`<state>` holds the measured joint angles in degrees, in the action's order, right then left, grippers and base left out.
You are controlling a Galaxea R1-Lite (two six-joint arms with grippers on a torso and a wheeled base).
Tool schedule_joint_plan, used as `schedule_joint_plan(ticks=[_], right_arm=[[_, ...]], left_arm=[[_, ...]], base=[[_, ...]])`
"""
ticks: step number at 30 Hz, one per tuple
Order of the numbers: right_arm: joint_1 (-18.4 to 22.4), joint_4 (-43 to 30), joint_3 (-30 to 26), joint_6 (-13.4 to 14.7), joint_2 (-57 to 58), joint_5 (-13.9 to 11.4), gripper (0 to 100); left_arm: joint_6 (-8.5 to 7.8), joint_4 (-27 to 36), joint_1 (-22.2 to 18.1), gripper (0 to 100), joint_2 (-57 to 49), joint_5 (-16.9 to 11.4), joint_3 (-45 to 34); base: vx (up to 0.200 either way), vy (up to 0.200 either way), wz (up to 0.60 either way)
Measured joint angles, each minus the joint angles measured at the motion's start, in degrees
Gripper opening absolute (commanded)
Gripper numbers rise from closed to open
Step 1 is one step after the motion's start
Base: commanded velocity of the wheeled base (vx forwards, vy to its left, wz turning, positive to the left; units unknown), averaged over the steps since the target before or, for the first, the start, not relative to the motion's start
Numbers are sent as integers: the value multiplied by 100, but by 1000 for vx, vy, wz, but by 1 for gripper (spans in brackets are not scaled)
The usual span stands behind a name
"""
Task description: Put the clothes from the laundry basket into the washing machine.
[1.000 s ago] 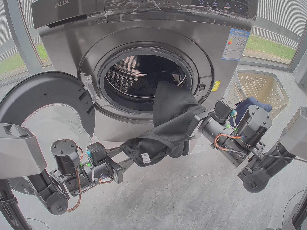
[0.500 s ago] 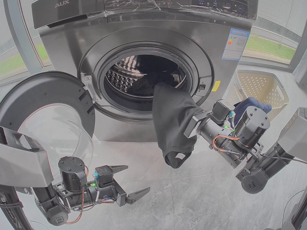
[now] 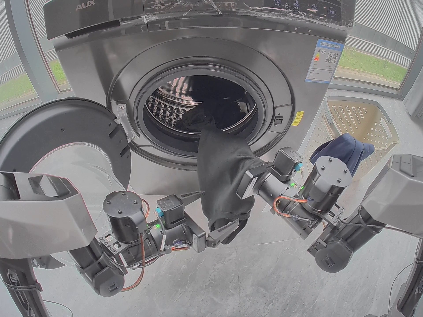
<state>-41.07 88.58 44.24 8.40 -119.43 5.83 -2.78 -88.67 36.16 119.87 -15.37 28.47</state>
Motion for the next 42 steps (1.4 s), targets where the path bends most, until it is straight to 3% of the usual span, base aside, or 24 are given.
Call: schedule_joint_plan(ticks=[9,18,24,32,33,42], right_arm=[[-261,7,212,-6,-254,137,0],[-564,10,134,-6,-258,196,0],[-683,7,11,0,-223,284,0],[-791,5,-44,18,-171,299,0],[-798,5,-45,18,-168,299,0],[-749,-6,-48,20,-90,299,0]], left_arm=[[141,10,66,100,378,141,516],[285,13,-146,100,736,449,1012],[316,16,-334,100,957,638,1359],[324,13,-408,100,1128,664,1538],[322,16,-408,0,1141,664,1538],[318,7,-446,0,1230,662,1517]], base=[[0,0,0],[0,0,0],[0,0,0],[0,0,0],[0,0,0],[0,0,0]])
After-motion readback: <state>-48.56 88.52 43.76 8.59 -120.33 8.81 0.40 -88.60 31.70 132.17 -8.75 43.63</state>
